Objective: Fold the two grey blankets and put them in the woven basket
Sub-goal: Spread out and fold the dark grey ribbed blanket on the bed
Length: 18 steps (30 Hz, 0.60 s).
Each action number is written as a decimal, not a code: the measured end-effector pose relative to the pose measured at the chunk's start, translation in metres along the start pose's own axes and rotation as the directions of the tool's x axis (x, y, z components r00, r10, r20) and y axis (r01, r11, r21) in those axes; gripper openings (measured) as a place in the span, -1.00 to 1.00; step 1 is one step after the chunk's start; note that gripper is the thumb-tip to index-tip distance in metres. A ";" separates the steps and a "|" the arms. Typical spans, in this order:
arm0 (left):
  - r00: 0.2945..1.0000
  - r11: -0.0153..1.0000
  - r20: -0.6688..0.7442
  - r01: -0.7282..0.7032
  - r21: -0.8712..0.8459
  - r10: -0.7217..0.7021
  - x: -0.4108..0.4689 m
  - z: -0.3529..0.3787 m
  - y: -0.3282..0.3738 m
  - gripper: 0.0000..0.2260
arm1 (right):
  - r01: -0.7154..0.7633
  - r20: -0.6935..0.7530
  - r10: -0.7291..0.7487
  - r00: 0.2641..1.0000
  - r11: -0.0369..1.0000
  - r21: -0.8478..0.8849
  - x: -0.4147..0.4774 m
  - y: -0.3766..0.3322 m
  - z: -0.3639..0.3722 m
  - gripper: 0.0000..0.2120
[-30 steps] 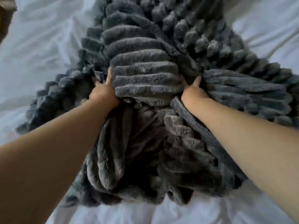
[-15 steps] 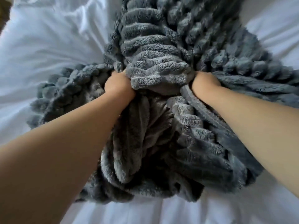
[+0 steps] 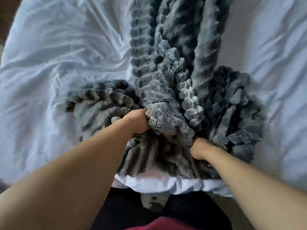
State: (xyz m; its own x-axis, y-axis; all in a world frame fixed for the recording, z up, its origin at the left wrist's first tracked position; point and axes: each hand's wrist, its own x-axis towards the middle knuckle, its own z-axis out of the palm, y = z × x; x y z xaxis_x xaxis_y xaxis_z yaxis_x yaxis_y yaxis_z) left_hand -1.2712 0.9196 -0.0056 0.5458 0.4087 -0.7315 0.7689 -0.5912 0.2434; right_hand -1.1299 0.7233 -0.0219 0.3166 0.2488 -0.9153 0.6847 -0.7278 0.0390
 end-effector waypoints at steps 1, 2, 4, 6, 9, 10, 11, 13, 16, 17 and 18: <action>0.998 1.000 0.057 -0.002 -0.007 0.003 -0.013 0.010 0.006 -0.66 | 0.021 0.048 -0.017 0.999 0.997 -0.072 -0.009 0.008 0.022 -0.62; 0.994 1.000 0.114 -0.005 -0.004 0.006 -0.030 0.029 0.012 -0.66 | 0.018 0.080 -0.008 0.997 0.993 -0.118 -0.020 0.012 0.035 -0.60; 0.981 0.999 0.189 -0.035 0.015 0.031 -0.052 0.058 0.016 -0.65 | 0.012 0.101 -0.003 0.995 0.996 -0.083 -0.037 0.018 0.056 -0.58; 0.984 1.000 0.178 0.006 0.003 -0.006 -0.052 0.056 0.018 -0.65 | 0.016 0.122 -0.011 0.992 0.999 -0.040 -0.049 0.020 0.072 -0.57; 0.987 0.999 0.149 0.053 0.007 -0.053 -0.059 0.045 0.026 -0.66 | 0.046 0.082 -0.050 0.995 0.998 0.041 -0.066 0.019 0.070 -0.57; 0.988 0.998 0.142 0.055 0.015 -0.057 -0.068 0.035 0.030 -0.67 | 0.042 0.080 -0.047 0.996 0.998 0.055 -0.078 0.015 0.062 -0.60; 0.992 0.996 0.096 0.084 -0.018 -0.082 -0.077 0.022 0.033 -0.67 | 0.026 0.057 -0.032 0.998 0.996 0.089 -0.090 0.013 0.052 -0.64; 0.979 0.969 -0.094 0.160 -0.189 -0.180 -0.091 -0.056 0.046 -0.70 | 0.023 -0.100 -0.005 0.995 0.984 0.179 -0.113 0.006 -0.019 -0.74; 0.786 0.913 -0.563 0.005 -0.407 -0.255 -0.127 -0.252 0.069 -0.74 | 0.164 -0.644 0.009 0.765 0.964 0.208 -0.203 -0.001 -0.238 -0.77; 0.655 0.873 -0.701 -0.126 -0.471 -0.283 -0.159 -0.333 0.079 -0.73 | 0.260 -0.829 0.064 0.556 0.934 0.246 -0.268 0.002 -0.328 -0.81; 0.496 0.823 -0.813 -0.293 -0.487 -0.305 -0.198 -0.406 0.090 -0.71 | 0.380 -0.941 0.152 0.303 0.886 0.265 -0.344 0.011 -0.404 -0.81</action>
State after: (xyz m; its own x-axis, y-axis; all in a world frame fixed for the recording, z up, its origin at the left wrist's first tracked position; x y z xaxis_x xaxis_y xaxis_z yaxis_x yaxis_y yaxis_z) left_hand -1.1748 1.0679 0.4198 0.3068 0.9484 0.0807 0.6348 -0.2670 0.7250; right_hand -0.9662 0.8884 0.4554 0.8174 0.5662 0.1059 0.5530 -0.7199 -0.4195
